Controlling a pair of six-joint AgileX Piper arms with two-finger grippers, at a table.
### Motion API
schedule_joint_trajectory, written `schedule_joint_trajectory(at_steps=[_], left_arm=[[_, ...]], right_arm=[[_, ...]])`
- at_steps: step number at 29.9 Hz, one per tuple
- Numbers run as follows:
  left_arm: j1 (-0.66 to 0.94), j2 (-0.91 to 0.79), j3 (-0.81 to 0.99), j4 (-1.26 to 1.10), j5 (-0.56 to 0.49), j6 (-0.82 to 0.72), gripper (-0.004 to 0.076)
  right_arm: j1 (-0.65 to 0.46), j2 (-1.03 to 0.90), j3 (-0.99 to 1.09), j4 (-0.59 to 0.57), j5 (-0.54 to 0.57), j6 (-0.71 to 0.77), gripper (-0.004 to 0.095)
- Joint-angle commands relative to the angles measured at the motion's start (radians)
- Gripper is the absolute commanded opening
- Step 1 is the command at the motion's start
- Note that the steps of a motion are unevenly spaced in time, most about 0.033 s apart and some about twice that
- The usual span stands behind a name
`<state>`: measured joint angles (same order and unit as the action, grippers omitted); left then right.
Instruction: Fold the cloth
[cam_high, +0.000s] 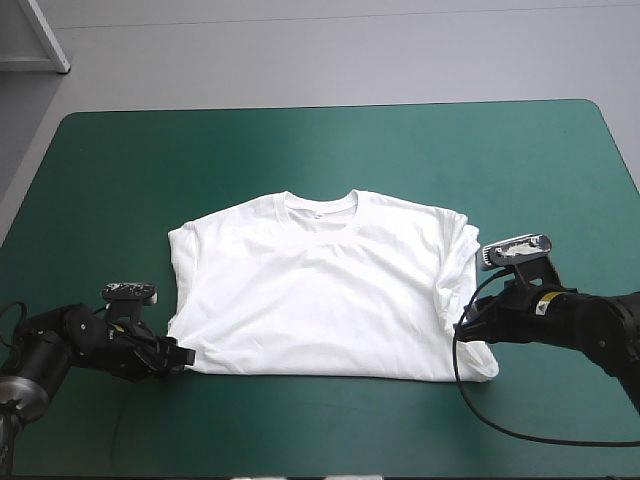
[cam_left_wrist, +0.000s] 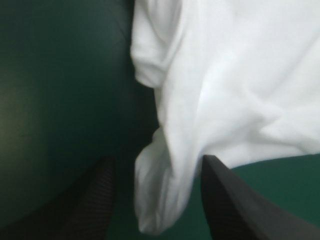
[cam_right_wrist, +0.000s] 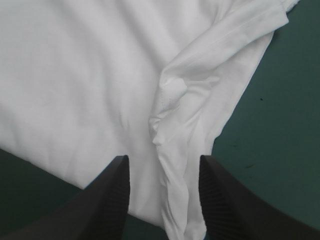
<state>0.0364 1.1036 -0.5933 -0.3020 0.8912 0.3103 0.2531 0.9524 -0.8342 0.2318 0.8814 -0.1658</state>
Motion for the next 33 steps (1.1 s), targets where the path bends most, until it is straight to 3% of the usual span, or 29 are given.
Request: schedule_joint_trajectory(at_steps=[1, 5, 12, 19, 27, 29, 33], left_arm=[[-0.001, 0.019, -0.024, -0.038, -0.003, 0.021, 0.0282], [-0.001, 0.019, -0.024, -0.009, -0.035, 0.026, 0.003], [-0.001, 0.019, -0.024, -0.016, -0.032, 0.043, 0.0019], [-0.001, 0.019, -0.024, -0.016, -0.023, 0.043, 0.0019], [-0.001, 0.019, -0.024, -0.017, -0.019, 0.043, 0.0019], [-0.001, 0.019, -0.024, -0.017, -0.019, 0.043, 0.0019], [-0.001, 0.019, -0.024, -0.017, -0.019, 0.043, 0.0019]], right_arm=[[0.002, -0.013, -0.009, -0.024, -0.044, -0.004, 0.0411], [0.002, -0.013, 0.042, -0.051, -0.044, -0.002, 0.0363], [0.002, -0.013, 0.152, -0.051, -0.04, -0.002, 0.0348], [0.002, -0.002, 0.194, -0.053, -0.068, -0.002, 0.058], [0.002, 0.1, 0.241, -0.027, -0.096, -0.014, 0.0574], [0.002, 0.124, 0.241, -0.014, -0.098, -0.028, 0.0501], [0.002, 0.146, 0.241, 0.023, -0.093, -0.078, 0.0145]])
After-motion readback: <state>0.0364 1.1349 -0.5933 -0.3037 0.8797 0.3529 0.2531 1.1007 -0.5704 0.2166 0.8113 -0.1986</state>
